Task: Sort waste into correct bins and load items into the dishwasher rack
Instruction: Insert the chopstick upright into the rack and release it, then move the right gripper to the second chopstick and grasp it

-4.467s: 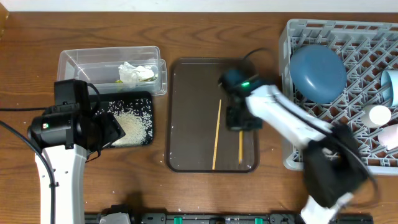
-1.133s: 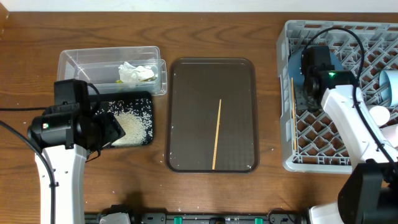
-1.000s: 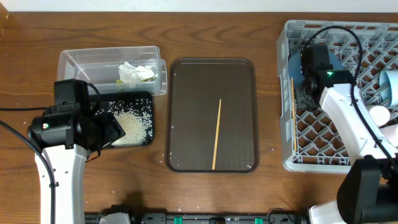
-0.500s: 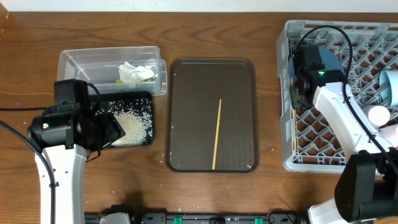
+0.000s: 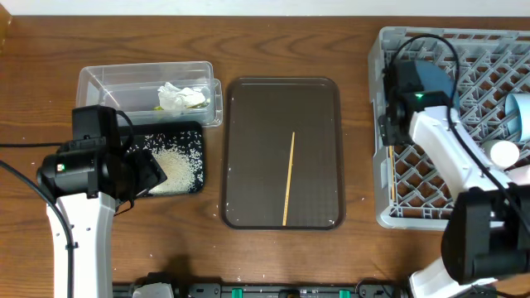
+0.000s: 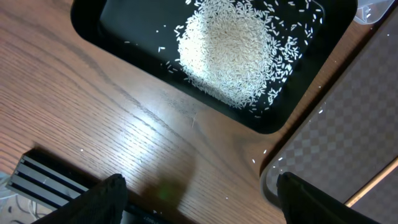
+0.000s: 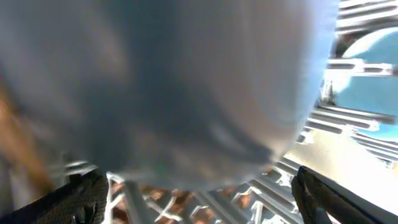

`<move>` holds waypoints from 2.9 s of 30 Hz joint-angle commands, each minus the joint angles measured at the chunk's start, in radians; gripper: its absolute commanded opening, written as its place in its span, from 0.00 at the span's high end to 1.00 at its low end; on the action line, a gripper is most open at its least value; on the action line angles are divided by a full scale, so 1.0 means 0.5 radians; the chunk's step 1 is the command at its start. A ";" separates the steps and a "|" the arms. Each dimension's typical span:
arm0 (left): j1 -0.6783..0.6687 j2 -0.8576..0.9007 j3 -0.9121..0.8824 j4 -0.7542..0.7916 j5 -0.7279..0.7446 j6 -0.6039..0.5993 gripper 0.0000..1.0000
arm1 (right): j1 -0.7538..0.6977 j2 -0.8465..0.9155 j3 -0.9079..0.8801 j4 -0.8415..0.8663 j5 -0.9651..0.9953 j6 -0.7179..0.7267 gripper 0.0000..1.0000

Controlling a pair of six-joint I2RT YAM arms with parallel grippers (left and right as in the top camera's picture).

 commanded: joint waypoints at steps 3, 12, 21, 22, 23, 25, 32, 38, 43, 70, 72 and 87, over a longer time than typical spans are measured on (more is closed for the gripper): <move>0.013 0.008 -0.003 -0.002 -0.015 -0.018 0.20 | 0.036 0.036 -0.013 0.032 0.156 0.262 0.06; 0.012 0.008 -0.003 0.000 -0.009 -0.018 0.20 | 0.024 -0.029 0.011 0.040 0.483 0.585 0.06; 0.013 0.008 -0.003 0.001 -0.010 -0.018 0.20 | -0.089 -0.307 0.020 0.128 0.269 0.546 0.05; 0.013 0.008 -0.003 0.001 -0.009 -0.018 0.20 | -0.098 -0.320 0.020 0.127 0.159 0.499 0.05; 0.013 0.008 -0.003 0.002 -0.010 -0.018 0.20 | -0.101 -0.325 0.021 0.124 0.050 0.436 0.05; 0.012 0.008 -0.003 0.002 -0.010 -0.018 0.20 | -0.099 -0.327 0.020 0.080 -0.228 0.272 0.02; 0.013 0.008 -0.003 0.002 -0.009 -0.018 0.20 | -0.099 -0.327 0.020 -0.085 -0.591 0.333 0.01; 0.012 0.008 -0.003 0.002 -0.009 -0.018 0.20 | -0.098 -0.374 0.020 -0.117 -0.787 0.349 0.01; 0.012 0.008 -0.003 0.001 -0.009 -0.018 0.20 | -0.051 -0.511 0.021 -0.108 -0.899 0.340 0.01; 0.012 0.008 -0.003 0.001 -0.009 -0.018 0.20 | 1.119 0.137 0.017 -0.085 -1.247 1.341 0.34; 0.012 0.008 -0.003 0.001 -0.009 -0.018 0.20 | 1.162 0.224 0.017 -0.072 -1.248 1.382 0.36; 0.012 0.008 -0.003 0.001 -0.008 -0.018 0.20 | 1.241 0.467 0.018 -0.062 -1.151 1.572 0.99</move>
